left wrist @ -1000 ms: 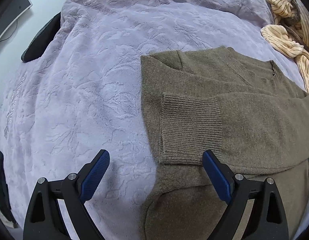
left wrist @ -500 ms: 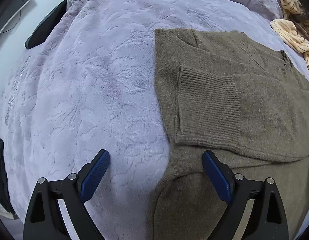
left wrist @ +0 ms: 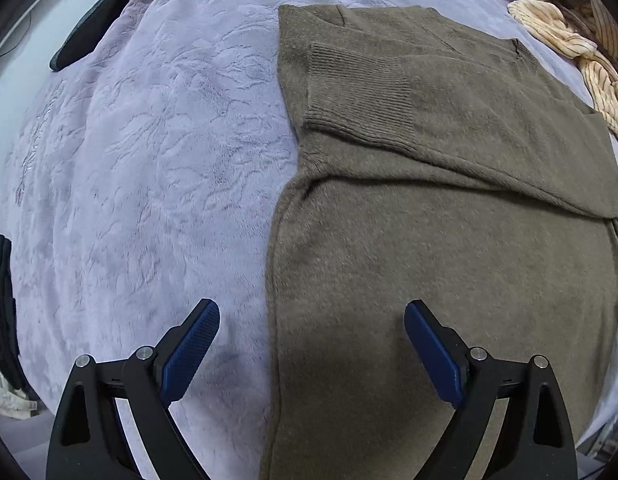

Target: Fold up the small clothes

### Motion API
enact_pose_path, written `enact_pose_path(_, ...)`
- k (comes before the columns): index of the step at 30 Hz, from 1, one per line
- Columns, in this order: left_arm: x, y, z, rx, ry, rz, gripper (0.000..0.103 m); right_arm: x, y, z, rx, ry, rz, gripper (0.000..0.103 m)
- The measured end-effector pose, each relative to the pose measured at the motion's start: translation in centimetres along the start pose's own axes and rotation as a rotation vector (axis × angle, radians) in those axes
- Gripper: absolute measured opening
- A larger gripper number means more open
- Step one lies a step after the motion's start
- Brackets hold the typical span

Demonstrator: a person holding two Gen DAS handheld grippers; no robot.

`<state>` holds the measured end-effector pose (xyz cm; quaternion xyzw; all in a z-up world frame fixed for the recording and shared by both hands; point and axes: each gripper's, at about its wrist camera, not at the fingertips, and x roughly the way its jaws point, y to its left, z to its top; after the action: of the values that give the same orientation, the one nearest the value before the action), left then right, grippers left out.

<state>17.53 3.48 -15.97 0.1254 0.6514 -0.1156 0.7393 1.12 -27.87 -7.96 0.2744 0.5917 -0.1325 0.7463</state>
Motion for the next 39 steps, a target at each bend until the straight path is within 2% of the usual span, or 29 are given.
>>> enact_pose_path(9,-4.4,-3.0,-2.9,-0.009,-0.004,-0.024,0.094,-1.5,-0.2,-4.5,-0.028,0.092,0.037,0.062)
enact_pose_path(17,-6.9,-5.8,-6.1,-0.044,0.013,-0.013,0.094,-2.6,-1.6,-6.1,-0.045,0.129,0.062,0.062)
enact_pose_path(21,-7.6,-6.6,-7.7,-0.073,0.032,-0.013,0.094,-2.3,-1.8,-6.7,-0.06,0.164,0.095,0.066)
enact_pose_path(30,-7.7,-5.5,-10.2,-0.054,0.072,-0.012,0.094,-1.9,0.1,-8.9,-0.085,0.205,0.15,0.066)
enact_pose_path(39,-7.0,-2.6,-12.5,-0.031,0.083,-0.057,0.094,-1.3,3.0,-12.1,-0.052,0.21,0.135,0.066)
